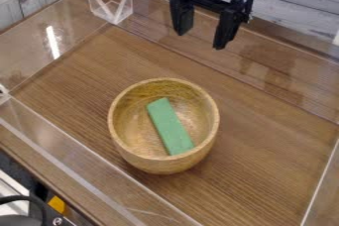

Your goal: Remove the green block from inside the brown bowl and put it on the table

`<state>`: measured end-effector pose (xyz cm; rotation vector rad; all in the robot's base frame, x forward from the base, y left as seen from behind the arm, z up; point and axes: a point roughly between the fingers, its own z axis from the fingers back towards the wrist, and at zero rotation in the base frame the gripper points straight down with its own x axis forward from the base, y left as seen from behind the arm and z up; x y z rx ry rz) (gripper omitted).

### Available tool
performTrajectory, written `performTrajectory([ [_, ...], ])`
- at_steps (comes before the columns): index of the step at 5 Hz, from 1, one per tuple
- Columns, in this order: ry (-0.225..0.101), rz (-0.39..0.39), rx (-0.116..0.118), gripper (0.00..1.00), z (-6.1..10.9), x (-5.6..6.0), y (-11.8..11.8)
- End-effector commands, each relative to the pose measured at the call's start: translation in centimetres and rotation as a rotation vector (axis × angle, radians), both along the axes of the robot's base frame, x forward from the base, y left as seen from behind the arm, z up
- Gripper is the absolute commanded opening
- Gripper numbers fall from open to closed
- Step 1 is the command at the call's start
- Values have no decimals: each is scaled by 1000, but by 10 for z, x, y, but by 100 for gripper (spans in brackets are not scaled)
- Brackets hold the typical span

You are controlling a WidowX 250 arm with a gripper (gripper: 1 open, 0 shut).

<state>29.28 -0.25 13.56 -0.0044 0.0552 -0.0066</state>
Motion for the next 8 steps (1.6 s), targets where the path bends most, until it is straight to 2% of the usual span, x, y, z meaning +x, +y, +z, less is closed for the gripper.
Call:
performTrajectory([
  [1,7,36,-5,100,-4,-4,0],
  [2,-12,118,-11,100,-5,-20,4],
  [4,-47,291,-10,100,-5,-40,9],
  [8,-34,477,-7,100,-21,-55,8],
])
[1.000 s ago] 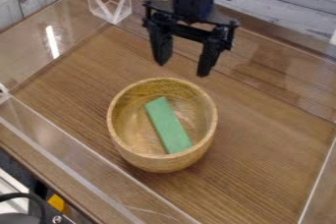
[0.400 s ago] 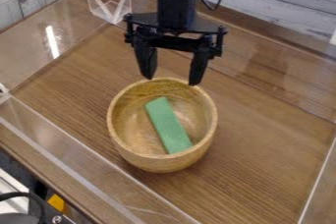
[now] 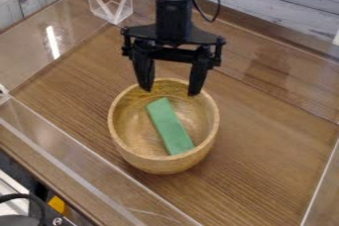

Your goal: Remove the green block from inside the brown bowl and put it on the table

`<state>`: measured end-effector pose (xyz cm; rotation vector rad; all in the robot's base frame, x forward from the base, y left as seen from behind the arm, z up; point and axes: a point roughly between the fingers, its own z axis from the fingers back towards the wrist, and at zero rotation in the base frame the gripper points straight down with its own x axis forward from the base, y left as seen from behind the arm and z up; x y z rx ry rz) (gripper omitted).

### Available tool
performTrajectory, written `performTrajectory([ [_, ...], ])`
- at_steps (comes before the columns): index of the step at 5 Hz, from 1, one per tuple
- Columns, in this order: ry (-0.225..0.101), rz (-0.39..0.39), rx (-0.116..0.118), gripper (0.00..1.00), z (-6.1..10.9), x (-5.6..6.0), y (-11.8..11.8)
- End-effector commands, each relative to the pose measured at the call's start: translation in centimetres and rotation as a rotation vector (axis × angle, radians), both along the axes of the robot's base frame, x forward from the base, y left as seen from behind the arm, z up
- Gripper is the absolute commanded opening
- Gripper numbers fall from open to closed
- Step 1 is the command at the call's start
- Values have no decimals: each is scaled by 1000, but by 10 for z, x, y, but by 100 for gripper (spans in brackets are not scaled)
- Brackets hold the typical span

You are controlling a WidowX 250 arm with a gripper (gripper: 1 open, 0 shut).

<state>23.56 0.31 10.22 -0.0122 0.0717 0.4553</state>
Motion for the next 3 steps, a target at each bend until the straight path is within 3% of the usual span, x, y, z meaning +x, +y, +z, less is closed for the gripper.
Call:
performTrajectory([
  [1,-63,76,0,100,8,0,2],
  [3,-80,185,-4,100,-1,-4,3],
])
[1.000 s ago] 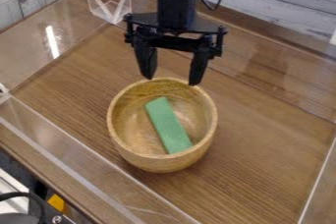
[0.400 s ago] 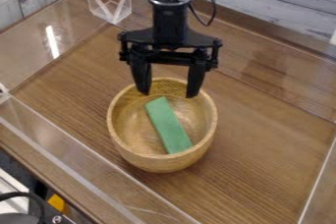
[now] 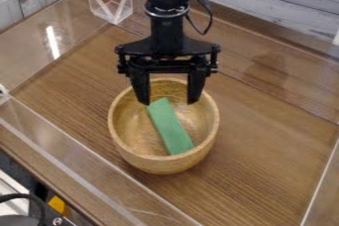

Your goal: Remove the green block from inside the brown bowl and put it on the table

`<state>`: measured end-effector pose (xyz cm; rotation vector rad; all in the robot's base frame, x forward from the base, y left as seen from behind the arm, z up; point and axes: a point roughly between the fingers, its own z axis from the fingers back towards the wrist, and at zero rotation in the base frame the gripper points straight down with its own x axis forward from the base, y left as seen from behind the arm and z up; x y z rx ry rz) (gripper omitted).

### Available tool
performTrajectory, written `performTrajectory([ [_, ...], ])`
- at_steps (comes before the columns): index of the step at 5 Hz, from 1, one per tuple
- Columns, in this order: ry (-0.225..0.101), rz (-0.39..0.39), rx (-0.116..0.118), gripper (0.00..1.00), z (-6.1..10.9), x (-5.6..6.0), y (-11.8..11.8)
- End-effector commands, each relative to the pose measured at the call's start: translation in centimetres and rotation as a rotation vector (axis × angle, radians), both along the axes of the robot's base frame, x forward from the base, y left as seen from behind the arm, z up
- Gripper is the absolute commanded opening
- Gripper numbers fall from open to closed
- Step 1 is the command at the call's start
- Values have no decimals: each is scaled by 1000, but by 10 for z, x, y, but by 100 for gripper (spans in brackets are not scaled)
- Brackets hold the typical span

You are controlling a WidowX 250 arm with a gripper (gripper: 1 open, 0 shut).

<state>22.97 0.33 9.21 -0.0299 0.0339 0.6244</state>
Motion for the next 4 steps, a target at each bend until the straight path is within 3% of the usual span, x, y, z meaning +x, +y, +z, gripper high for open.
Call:
performTrajectory([
  [1,-49,59,-1,100,3,2,4],
  [4,-66,141,-14,100,-18,4,3],
])
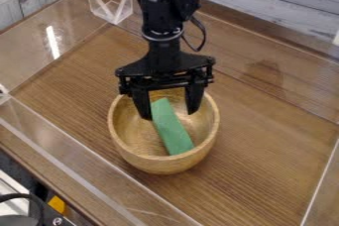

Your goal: Remove the green block from inside the brown bowl and put it on the table

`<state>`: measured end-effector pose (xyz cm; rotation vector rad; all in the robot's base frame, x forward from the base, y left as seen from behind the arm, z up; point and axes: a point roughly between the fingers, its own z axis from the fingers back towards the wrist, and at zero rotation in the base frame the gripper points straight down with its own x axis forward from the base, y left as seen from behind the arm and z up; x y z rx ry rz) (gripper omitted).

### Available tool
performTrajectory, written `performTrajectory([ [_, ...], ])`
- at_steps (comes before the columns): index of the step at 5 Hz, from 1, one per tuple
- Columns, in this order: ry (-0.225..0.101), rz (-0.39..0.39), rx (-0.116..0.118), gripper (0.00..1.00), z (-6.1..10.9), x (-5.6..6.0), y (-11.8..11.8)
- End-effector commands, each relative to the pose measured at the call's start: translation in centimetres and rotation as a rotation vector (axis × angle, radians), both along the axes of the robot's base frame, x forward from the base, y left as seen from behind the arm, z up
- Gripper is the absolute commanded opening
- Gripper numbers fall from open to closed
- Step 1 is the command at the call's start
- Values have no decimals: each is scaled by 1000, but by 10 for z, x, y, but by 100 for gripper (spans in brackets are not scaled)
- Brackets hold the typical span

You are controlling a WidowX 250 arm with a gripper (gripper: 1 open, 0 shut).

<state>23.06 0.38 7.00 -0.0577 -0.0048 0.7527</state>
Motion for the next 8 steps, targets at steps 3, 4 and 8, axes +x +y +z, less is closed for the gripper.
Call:
performTrajectory([
  [3,-42,38,2,100,-17,7,1],
  [4,-49,42,3,100,-23,8,1],
  [8,-49,49,11,0,-20,6,3],
])
